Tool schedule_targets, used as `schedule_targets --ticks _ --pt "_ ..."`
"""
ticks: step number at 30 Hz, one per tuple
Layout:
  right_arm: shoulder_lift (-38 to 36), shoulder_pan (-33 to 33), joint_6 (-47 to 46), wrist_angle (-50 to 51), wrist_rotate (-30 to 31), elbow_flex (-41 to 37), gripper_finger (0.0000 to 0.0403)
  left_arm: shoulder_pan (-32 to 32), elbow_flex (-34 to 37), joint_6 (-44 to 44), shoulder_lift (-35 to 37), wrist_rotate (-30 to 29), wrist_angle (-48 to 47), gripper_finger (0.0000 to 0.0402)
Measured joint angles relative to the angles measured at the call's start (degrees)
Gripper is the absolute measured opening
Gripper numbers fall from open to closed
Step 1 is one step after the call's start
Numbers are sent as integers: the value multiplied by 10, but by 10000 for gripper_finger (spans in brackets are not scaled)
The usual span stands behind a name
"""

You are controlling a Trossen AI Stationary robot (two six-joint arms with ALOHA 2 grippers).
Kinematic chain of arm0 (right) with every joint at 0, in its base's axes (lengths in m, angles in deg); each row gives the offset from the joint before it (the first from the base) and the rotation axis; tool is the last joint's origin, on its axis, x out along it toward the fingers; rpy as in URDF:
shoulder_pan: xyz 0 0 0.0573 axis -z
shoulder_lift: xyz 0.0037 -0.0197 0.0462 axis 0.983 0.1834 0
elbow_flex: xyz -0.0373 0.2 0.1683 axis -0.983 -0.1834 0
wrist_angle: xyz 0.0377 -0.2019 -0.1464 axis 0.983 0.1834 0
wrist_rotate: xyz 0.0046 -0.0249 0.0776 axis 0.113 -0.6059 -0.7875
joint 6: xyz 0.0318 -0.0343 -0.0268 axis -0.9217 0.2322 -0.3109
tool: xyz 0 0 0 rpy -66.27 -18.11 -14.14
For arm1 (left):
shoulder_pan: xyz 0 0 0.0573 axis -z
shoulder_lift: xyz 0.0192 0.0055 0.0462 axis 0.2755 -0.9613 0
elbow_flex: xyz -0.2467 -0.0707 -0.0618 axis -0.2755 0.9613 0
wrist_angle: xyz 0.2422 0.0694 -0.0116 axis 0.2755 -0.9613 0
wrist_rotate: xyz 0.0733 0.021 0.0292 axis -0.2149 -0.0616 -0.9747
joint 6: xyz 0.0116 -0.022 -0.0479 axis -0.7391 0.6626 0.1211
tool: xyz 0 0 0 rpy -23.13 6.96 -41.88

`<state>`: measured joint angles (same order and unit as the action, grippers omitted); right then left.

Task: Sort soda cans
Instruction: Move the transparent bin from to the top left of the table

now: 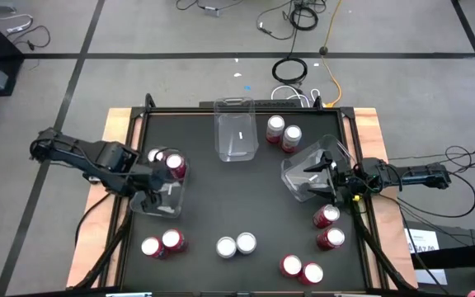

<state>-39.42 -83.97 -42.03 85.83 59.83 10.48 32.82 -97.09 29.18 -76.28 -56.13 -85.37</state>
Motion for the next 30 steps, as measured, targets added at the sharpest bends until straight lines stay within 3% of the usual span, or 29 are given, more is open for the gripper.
schedule_targets --ticks 13,19,30 --pt "0 0 0 0 0 0 334 107 0 -73 7 -15 -30 380" --pt "0 0 0 0 0 0 334 155 3 -61 6 -61 -23 380" --pt "0 0 0 0 0 0 334 229 89 -42 7 -81 65 380"
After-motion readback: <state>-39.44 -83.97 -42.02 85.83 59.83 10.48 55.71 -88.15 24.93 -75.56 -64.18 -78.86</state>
